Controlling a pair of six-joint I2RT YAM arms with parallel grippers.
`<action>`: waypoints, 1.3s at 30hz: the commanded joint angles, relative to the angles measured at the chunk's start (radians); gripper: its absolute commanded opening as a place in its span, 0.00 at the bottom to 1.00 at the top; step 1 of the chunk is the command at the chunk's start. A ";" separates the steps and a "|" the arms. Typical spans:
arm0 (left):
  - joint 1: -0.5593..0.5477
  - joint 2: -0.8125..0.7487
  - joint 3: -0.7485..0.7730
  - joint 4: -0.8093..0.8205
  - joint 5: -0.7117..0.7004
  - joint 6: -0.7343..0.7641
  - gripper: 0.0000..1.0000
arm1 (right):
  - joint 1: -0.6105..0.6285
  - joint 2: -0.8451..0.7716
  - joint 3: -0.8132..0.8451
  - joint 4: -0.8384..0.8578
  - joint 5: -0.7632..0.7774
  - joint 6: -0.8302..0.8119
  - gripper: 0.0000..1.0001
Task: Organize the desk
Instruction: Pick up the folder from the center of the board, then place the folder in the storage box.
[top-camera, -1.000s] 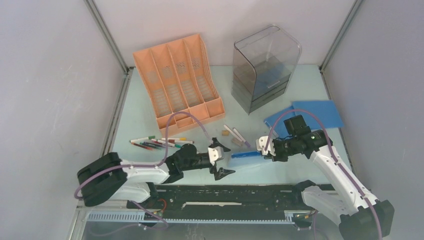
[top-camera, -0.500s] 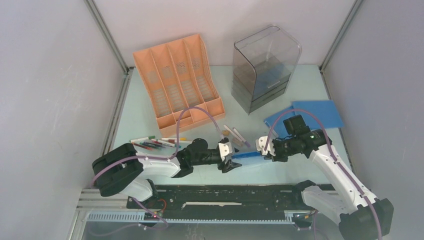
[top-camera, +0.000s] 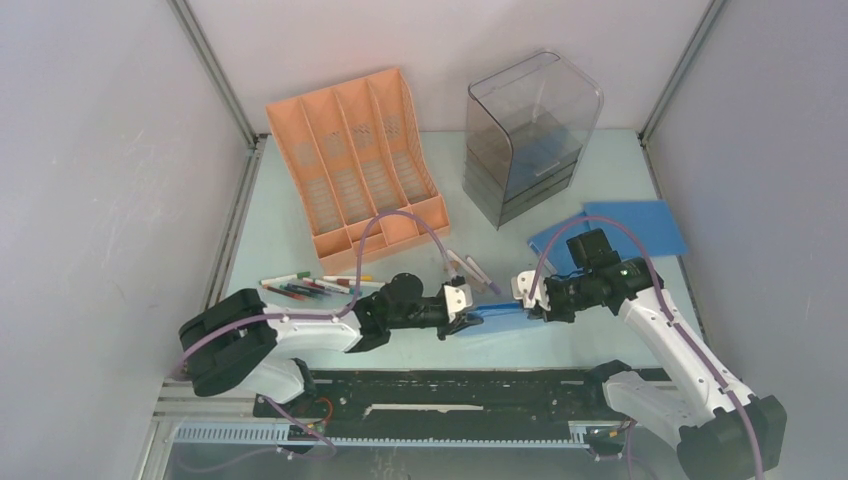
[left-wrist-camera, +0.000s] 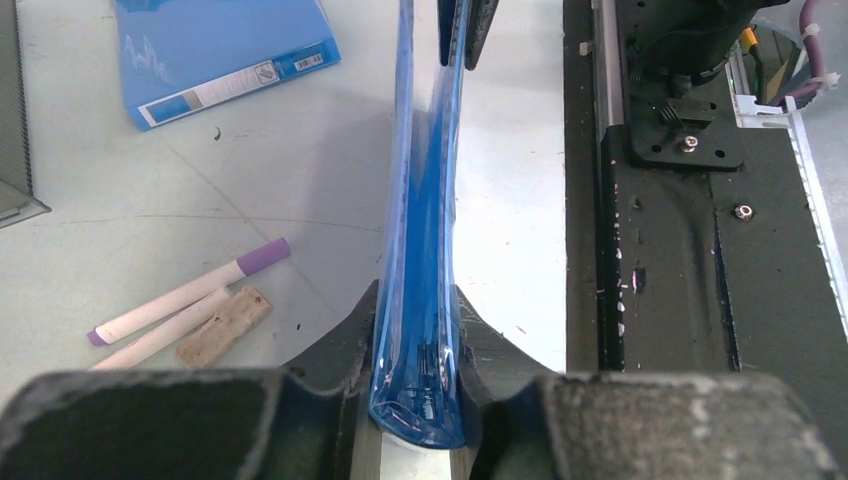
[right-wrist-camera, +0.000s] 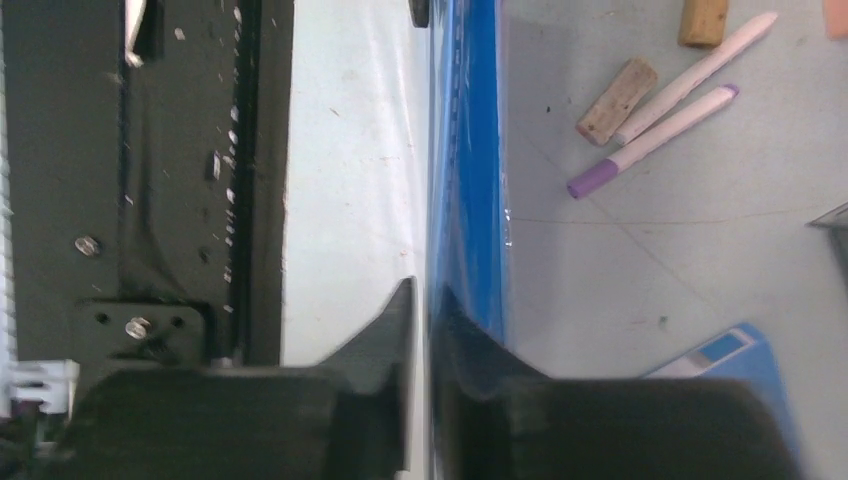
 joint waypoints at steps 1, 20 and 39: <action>-0.005 -0.095 0.002 -0.028 -0.023 0.009 0.00 | -0.005 -0.007 0.041 -0.004 -0.058 0.045 0.32; 0.065 -0.603 -0.074 -0.385 -0.209 -0.200 0.00 | -0.458 -0.243 0.205 -0.031 -0.346 0.288 0.87; 0.263 -0.839 -0.031 -0.459 -0.953 -0.407 0.00 | -0.389 -0.219 0.115 0.141 -0.173 0.396 0.88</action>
